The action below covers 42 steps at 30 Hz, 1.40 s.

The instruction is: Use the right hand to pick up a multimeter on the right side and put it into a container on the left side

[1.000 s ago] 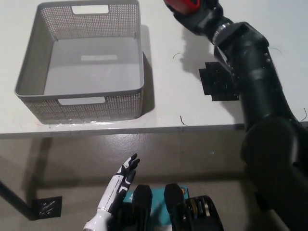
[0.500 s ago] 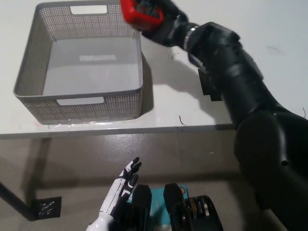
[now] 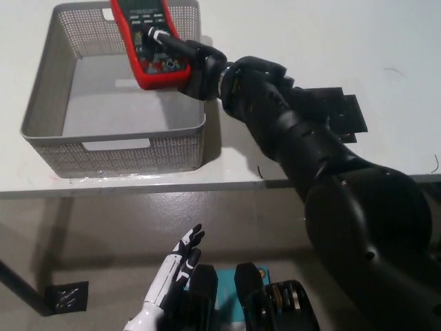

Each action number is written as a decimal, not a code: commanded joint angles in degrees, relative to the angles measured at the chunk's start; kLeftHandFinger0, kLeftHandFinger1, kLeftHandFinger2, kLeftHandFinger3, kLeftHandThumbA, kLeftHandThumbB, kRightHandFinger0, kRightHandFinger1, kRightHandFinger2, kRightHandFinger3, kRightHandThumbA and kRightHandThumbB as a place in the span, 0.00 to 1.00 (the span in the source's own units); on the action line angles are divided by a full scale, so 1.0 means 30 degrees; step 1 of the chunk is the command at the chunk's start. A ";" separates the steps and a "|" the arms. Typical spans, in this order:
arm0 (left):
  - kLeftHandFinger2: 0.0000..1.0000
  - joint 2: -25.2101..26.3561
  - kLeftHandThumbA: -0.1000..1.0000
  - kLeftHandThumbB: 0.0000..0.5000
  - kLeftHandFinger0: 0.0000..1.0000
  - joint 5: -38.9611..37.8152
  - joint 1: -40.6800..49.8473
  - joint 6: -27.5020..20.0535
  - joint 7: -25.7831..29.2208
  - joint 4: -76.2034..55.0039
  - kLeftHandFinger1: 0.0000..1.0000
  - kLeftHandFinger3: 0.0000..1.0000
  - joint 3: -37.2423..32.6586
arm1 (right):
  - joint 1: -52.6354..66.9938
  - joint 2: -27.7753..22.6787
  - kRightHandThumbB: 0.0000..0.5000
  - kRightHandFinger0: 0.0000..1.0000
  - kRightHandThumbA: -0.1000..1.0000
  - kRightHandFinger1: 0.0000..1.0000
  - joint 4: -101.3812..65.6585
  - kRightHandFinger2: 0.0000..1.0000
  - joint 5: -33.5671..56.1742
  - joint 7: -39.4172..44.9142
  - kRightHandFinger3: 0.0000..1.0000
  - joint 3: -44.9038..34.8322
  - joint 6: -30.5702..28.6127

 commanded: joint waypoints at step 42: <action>1.00 0.0348 1.00 0.95 1.00 0.0044 -0.0865 -0.0790 -0.0805 -0.0677 1.00 1.00 -0.1049 | 0.5786 -0.4710 0.87 1.00 0.85 1.00 -1.6881 1.00 0.3274 0.8078 1.00 0.1140 0.2277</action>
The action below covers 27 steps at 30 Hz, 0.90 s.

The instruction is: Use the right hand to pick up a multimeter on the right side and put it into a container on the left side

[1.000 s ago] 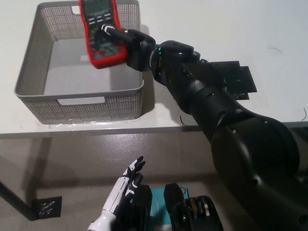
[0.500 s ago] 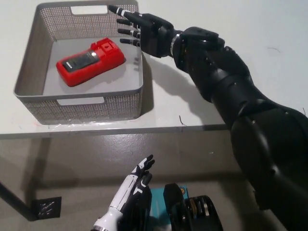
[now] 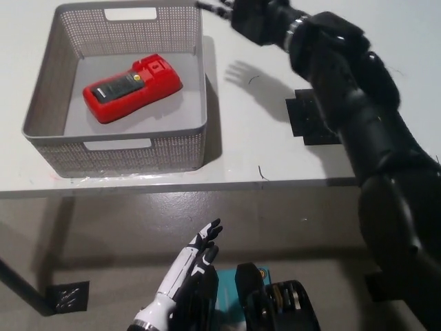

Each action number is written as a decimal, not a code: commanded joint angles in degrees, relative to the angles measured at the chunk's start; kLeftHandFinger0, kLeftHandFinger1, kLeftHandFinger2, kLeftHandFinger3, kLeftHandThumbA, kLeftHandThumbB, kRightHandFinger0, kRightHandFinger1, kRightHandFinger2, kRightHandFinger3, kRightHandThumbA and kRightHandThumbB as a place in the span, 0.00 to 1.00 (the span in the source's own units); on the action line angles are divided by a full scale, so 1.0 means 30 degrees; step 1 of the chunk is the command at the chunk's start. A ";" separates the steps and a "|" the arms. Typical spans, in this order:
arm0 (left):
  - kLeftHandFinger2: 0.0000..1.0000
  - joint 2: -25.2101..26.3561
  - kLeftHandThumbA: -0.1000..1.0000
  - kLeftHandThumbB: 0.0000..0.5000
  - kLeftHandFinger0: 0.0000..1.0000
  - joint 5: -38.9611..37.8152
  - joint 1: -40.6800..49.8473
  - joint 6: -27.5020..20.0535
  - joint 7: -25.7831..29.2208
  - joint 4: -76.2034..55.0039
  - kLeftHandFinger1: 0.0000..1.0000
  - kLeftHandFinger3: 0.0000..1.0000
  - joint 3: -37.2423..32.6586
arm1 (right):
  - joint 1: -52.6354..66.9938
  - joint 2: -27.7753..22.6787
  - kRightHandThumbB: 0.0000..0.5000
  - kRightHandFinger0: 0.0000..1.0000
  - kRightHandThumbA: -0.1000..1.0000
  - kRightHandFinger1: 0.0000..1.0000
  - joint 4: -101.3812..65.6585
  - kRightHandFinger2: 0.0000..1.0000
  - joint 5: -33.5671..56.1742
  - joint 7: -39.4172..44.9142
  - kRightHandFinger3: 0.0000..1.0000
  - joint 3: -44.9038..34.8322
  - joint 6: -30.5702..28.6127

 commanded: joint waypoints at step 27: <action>1.00 -0.0040 1.00 0.93 1.00 -0.0084 0.0039 -0.0820 0.0472 0.0156 1.00 1.00 0.0208 | 2.5048 -0.0001 0.87 1.00 1.00 1.00 -3.0986 1.00 -0.3123 0.1214 1.00 0.3180 -0.8349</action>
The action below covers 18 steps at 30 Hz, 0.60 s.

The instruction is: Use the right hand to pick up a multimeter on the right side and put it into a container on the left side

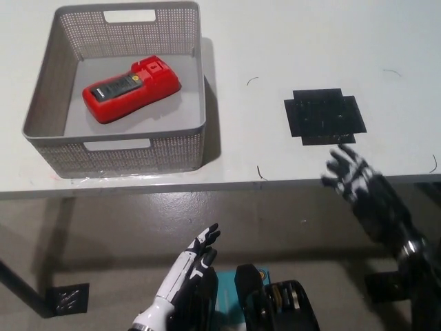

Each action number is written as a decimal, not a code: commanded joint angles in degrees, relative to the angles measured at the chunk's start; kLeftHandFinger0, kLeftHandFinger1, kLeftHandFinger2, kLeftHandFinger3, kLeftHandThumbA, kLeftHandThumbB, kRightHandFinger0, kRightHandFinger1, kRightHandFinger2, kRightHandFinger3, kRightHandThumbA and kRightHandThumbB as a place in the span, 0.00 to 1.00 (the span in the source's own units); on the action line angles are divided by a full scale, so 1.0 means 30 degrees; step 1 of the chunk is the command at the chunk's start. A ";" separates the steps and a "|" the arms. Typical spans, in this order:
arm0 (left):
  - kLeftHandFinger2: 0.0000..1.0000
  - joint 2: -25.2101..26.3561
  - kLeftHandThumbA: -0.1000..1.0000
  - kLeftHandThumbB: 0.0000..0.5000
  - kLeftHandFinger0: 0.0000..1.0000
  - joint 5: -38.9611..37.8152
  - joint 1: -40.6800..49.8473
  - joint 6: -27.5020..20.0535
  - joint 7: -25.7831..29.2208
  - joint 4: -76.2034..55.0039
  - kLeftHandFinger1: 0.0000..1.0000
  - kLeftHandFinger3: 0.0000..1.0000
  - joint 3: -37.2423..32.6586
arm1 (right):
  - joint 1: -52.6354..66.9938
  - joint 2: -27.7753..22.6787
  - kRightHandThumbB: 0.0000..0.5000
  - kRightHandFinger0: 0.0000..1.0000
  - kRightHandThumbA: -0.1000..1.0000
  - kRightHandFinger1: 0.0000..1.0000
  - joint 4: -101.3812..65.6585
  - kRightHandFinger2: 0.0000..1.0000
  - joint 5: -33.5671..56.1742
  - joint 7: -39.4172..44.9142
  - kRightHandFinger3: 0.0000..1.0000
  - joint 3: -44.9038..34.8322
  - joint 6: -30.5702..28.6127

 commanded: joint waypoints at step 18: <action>1.00 -0.0155 1.00 0.95 1.00 -0.0234 0.0659 -0.0974 0.0506 -0.0493 1.00 1.00 0.0155 | 0.8209 -0.0026 0.80 1.00 1.00 1.00 -0.3818 1.00 -0.7417 -0.1265 1.00 0.5269 -1.3335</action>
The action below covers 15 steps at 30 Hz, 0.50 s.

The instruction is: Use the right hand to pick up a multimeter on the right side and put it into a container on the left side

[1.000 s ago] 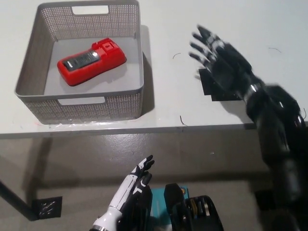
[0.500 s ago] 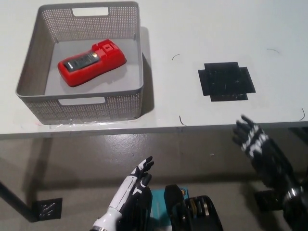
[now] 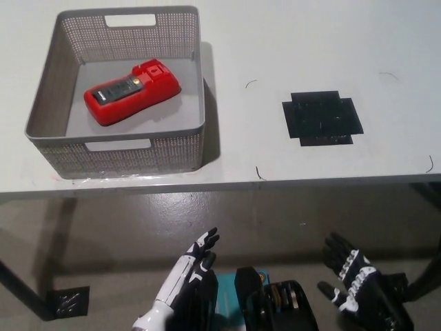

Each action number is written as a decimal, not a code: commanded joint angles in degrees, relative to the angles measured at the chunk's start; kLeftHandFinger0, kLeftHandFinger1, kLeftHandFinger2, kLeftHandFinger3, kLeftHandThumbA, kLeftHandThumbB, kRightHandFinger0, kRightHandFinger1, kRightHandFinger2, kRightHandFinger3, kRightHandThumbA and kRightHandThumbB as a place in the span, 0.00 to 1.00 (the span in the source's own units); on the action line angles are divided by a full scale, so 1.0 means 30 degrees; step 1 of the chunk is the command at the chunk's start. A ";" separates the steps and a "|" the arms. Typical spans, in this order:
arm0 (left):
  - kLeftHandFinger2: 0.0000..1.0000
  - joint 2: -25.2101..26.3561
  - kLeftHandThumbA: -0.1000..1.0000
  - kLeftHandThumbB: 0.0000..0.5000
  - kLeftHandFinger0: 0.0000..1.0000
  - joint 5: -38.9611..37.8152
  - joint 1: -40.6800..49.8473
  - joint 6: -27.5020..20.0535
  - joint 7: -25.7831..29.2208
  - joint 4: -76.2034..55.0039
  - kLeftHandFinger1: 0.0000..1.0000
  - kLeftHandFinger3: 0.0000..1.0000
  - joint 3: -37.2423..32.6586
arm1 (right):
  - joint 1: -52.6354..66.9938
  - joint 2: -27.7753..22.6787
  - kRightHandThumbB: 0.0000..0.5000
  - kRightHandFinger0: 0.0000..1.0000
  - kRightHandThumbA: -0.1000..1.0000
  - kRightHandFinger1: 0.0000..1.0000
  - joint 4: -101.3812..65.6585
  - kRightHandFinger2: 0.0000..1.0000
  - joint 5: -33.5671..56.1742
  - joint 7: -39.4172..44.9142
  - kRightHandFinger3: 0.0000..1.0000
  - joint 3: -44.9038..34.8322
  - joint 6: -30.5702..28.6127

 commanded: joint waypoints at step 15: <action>1.00 -0.0438 1.00 0.97 1.00 -0.0739 0.0388 -0.0967 0.0937 -0.0449 1.00 1.00 0.0488 | -0.1215 -0.1729 0.79 1.00 1.00 1.00 0.5367 1.00 -0.6834 -0.3388 1.00 0.2019 -0.8388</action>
